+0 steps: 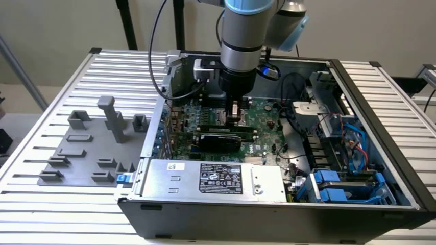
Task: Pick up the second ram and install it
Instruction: 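Press down the second ram until it locks into place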
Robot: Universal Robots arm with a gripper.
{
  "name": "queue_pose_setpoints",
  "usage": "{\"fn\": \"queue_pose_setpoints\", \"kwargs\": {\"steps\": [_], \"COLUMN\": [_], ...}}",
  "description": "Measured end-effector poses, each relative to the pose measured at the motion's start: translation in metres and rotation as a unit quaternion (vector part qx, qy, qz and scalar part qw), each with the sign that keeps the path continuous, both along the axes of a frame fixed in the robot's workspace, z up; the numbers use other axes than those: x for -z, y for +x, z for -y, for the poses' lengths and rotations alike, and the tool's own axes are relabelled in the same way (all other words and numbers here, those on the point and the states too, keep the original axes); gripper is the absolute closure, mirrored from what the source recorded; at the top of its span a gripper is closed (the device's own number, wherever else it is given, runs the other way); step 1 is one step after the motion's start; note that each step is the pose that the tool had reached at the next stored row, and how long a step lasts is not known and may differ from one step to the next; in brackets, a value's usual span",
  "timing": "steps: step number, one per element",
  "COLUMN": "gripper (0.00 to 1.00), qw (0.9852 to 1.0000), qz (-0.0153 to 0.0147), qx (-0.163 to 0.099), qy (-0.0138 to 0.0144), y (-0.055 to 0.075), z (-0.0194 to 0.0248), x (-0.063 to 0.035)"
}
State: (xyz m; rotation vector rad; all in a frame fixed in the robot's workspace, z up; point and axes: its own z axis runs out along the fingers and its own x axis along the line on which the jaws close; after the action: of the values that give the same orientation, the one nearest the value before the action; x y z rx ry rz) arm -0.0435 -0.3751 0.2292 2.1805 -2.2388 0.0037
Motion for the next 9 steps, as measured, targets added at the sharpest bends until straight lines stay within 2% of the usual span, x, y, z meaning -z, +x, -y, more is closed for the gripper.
{"fn": "queue_pose_setpoints", "kwargs": {"steps": [5, 7, 9], "gripper": [0.89, 0.89, 0.89], "qw": [1.0000, 1.0000, 1.0000], "qz": [0.0002, 0.0000, -0.0011], "qx": [0.000, 0.000, 0.000], "qy": [0.0006, 0.0014, 0.0007], "y": [0.000, 0.000, 0.000], "z": [-0.0001, -0.0004, -0.0002], "x": [0.0047, -0.0003, -0.0096]}}
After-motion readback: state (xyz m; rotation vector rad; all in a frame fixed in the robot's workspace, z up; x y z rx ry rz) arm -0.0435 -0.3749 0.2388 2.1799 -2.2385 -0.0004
